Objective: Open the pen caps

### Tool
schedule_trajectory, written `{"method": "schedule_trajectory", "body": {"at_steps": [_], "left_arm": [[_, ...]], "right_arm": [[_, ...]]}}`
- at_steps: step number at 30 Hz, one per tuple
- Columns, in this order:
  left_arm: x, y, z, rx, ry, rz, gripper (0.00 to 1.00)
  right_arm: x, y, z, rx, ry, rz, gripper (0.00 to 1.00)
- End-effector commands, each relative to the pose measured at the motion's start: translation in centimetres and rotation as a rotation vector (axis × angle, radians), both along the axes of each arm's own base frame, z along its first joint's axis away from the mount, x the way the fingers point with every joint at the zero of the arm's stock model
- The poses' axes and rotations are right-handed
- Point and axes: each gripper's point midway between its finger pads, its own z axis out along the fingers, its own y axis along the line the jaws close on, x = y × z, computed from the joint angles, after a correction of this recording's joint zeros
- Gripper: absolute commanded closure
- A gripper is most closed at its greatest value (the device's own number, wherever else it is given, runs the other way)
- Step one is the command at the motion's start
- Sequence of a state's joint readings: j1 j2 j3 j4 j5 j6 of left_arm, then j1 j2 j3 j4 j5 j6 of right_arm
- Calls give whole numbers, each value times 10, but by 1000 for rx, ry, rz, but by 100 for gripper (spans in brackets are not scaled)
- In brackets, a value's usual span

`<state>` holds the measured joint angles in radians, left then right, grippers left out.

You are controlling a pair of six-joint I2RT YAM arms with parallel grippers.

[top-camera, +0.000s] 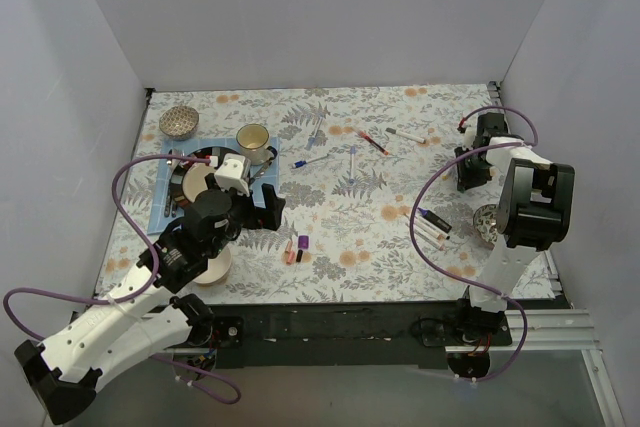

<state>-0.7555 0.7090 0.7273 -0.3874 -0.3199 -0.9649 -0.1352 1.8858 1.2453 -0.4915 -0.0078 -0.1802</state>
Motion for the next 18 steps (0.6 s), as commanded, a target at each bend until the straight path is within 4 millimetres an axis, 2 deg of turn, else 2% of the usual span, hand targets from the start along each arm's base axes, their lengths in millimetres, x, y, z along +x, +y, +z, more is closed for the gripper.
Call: {"method": "schedule_trajectory", "body": {"at_steps": [1, 7, 11, 14, 15, 17, 18], "left_arm": [[-1, 1, 5, -13, -23, -7, 2], [-1, 1, 5, -16, -24, -10, 2], [-2, 1, 6, -16, -26, -10, 2], [-2, -1, 6, -20, -26, -19, 2], [-3, -1, 7, -27, -27, -22, 2], [-5, -7, 8, -41, -24, -54, 2], [-6, -8, 8, -52, -22, -62, 2]], "right_arm": [[-9, -11, -12, -52, 40, 3, 74], [-9, -14, -9, -29, 34, -16, 98], [-9, -20, -1, -13, 7, -35, 99], [-5, -11, 15, 51, -53, -10, 99], [0, -5, 30, 80, -110, 16, 99], [0, 4, 43, 114, -155, 53, 99], [1, 20, 59, 178, -215, 128, 99]]}}
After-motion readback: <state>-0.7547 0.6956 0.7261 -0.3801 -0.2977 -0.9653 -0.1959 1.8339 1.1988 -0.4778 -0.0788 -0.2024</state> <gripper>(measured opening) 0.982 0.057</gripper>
